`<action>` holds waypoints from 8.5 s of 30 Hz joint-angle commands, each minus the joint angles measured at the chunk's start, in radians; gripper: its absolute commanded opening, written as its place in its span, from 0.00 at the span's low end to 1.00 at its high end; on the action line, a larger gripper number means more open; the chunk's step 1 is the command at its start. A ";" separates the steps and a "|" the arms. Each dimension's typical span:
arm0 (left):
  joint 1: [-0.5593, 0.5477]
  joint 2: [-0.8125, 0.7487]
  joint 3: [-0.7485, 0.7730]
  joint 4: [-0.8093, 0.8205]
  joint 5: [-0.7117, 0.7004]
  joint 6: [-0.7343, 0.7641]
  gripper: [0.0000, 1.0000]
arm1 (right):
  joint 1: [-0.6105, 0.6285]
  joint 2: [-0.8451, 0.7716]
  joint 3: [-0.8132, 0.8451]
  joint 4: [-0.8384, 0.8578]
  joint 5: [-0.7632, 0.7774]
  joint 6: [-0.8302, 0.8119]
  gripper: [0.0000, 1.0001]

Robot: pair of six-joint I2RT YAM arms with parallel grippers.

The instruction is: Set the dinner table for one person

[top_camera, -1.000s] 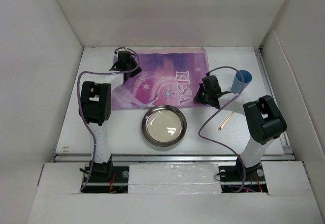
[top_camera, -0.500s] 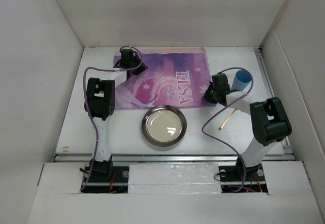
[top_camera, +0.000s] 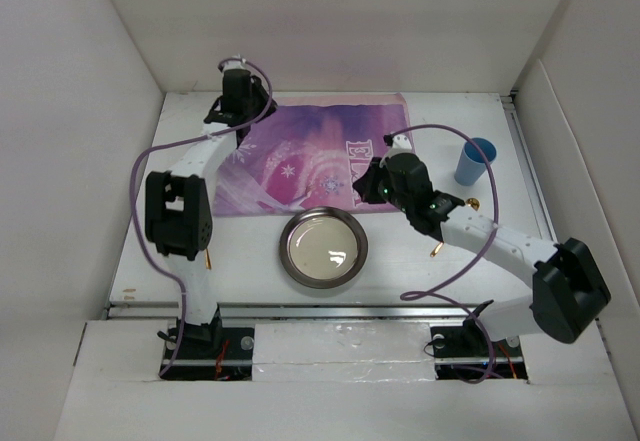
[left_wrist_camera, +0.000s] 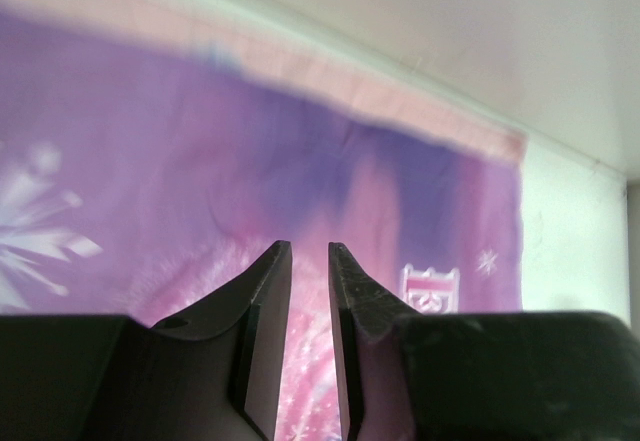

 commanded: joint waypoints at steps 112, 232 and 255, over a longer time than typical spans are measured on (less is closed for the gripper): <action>0.234 -1.303 -0.893 -0.102 0.270 0.189 0.36 | -0.260 0.535 0.413 0.556 -0.683 0.479 0.00; -0.001 -0.007 0.118 -0.500 -0.281 0.480 0.00 | -0.277 -0.164 -0.142 0.278 -0.309 0.088 0.17; 0.008 0.195 0.238 -0.490 -0.311 0.488 0.11 | -0.228 -0.081 -0.106 0.258 -0.257 0.056 0.20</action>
